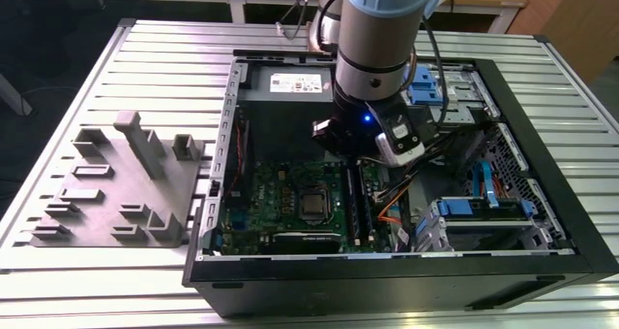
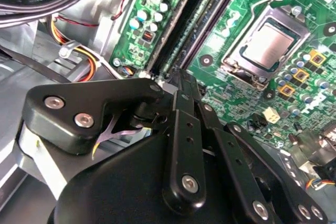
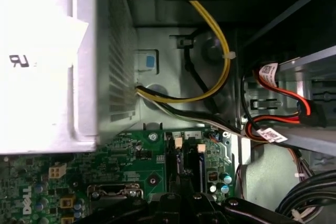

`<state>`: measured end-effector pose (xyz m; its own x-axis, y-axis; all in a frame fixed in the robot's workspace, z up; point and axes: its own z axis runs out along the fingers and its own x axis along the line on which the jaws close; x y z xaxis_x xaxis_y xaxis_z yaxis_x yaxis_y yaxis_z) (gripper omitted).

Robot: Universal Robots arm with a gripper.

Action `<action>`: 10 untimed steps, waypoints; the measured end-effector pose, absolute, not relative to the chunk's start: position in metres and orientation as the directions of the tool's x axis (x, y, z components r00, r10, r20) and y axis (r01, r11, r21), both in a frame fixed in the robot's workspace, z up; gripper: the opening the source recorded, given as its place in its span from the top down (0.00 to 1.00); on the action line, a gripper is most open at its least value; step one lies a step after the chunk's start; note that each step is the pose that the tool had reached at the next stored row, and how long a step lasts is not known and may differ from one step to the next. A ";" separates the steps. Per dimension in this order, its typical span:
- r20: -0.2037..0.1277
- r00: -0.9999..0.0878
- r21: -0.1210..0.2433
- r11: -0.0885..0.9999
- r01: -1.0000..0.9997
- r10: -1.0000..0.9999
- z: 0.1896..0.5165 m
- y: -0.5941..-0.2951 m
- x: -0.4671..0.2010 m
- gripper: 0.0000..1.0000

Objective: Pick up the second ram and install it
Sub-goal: 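Press down the second ram until it locks into place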

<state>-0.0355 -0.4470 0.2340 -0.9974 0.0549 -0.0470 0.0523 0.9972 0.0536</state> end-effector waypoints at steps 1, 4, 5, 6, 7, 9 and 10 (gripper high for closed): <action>-0.047 -0.997 0.054 0.997 0.052 0.055 0.234 -0.447 -0.035 0.93; -0.046 -0.997 0.058 0.997 0.052 0.055 0.233 -0.446 -0.035 0.93; -0.046 -0.997 0.060 0.997 0.052 0.055 0.232 -0.446 -0.035 0.93; -0.046 -0.997 0.061 0.997 0.052 0.055 0.232 -0.445 -0.035 0.93; -0.046 -0.997 0.063 0.997 0.052 0.055 0.231 -0.444 -0.035 0.93; -0.046 -0.997 0.064 0.997 0.052 0.055 0.230 -0.443 -0.035 0.93; -0.046 -0.997 0.065 0.996 0.052 0.055 0.229 -0.443 -0.035 0.93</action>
<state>-0.0350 -0.4429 0.2292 -0.9974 0.0554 -0.0461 0.0523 0.9965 0.0654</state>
